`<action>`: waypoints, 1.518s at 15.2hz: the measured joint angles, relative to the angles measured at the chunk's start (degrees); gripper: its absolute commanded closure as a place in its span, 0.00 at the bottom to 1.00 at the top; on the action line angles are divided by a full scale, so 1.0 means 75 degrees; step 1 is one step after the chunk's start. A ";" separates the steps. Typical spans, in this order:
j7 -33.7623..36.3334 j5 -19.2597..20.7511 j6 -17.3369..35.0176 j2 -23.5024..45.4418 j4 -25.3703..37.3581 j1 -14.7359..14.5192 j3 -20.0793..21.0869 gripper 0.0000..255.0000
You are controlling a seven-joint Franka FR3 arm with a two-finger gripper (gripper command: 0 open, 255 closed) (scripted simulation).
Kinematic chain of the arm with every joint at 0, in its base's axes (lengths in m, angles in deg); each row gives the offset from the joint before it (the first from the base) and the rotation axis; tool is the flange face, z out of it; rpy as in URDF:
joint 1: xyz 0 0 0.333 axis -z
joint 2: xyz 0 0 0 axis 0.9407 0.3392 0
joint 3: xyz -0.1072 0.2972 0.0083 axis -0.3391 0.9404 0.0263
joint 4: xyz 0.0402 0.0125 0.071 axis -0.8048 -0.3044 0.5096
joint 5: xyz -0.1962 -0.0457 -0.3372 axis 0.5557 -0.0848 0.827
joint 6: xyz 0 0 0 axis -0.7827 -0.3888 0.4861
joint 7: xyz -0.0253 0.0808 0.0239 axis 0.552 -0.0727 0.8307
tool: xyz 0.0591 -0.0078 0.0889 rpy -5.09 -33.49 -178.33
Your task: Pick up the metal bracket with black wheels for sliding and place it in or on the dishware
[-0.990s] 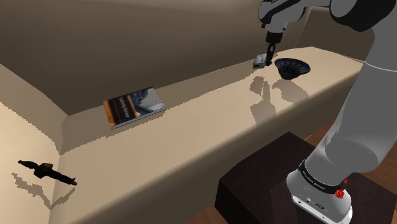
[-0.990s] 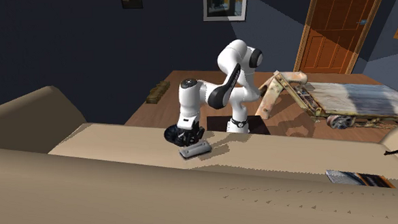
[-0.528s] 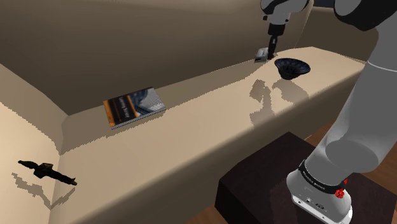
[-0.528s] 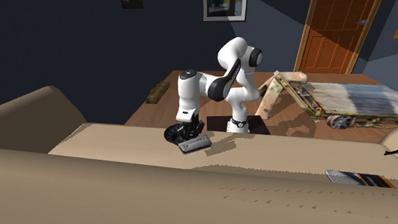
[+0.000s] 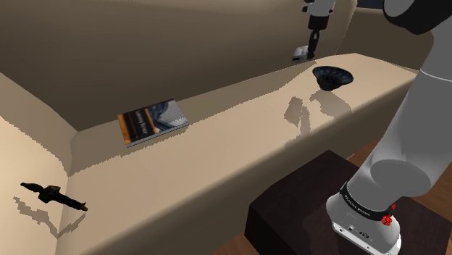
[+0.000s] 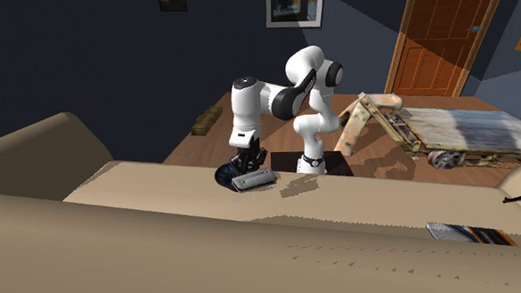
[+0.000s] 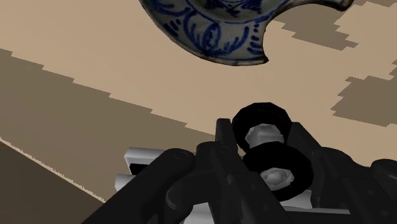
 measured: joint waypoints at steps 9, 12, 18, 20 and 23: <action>-0.0760 0.0540 0.0107 -0.0805 -0.0691 0.0411 -0.0458 1.00; -0.1034 0.0888 0.0229 -0.1275 -0.1138 0.0587 -0.0646 1.00; -0.1262 0.0884 0.0774 -0.1243 -0.1655 0.0702 -0.0780 1.00; -0.1308 0.0837 0.0971 -0.1172 -0.1799 0.0719 -0.0806 1.00; -0.1334 0.0789 0.1281 -0.1102 -0.2061 0.0728 -0.0820 1.00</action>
